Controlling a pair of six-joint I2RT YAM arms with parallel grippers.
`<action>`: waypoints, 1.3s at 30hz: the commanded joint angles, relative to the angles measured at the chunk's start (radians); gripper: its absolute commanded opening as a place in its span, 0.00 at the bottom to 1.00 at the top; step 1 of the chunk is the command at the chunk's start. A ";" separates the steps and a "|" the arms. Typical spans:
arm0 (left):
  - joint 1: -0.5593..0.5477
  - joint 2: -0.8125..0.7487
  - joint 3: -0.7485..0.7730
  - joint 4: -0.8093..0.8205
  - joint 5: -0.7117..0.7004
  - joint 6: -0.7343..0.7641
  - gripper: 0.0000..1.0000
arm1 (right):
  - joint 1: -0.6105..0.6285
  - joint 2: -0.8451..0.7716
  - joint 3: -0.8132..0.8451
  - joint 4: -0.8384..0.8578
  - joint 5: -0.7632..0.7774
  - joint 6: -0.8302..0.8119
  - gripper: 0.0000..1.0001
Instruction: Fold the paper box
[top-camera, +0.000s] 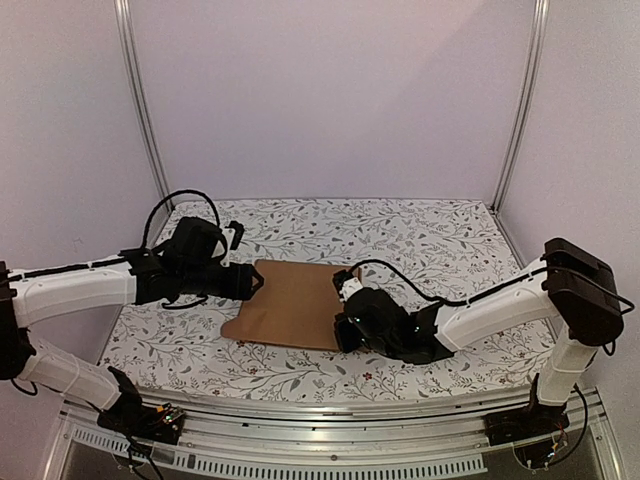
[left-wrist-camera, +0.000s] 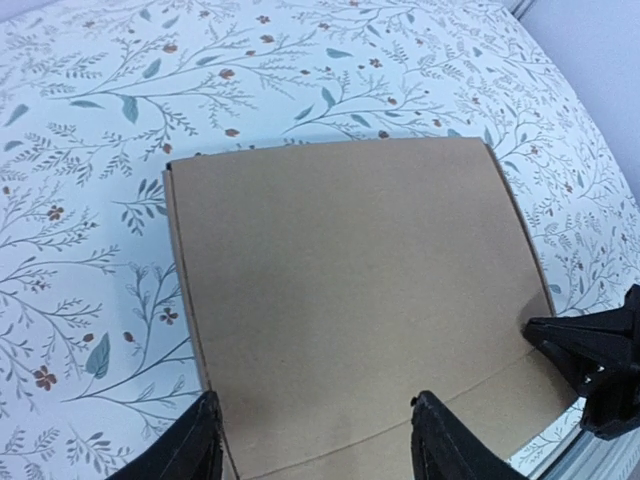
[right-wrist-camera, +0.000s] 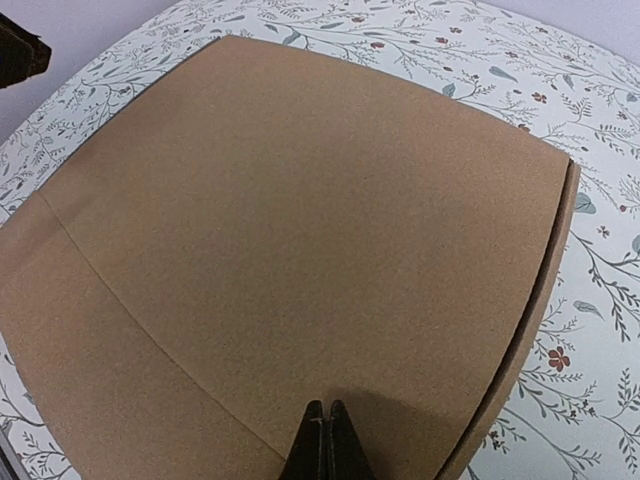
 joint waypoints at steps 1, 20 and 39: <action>0.086 0.025 -0.066 0.032 0.054 -0.005 0.65 | -0.003 -0.005 -0.067 -0.077 -0.037 0.036 0.00; 0.120 0.229 -0.150 0.182 0.339 -0.073 0.47 | -0.003 -0.245 -0.055 -0.173 -0.027 -0.056 0.10; -0.061 0.237 -0.169 0.244 0.270 -0.216 0.42 | -0.167 -0.434 -0.225 -0.323 -0.080 0.135 0.96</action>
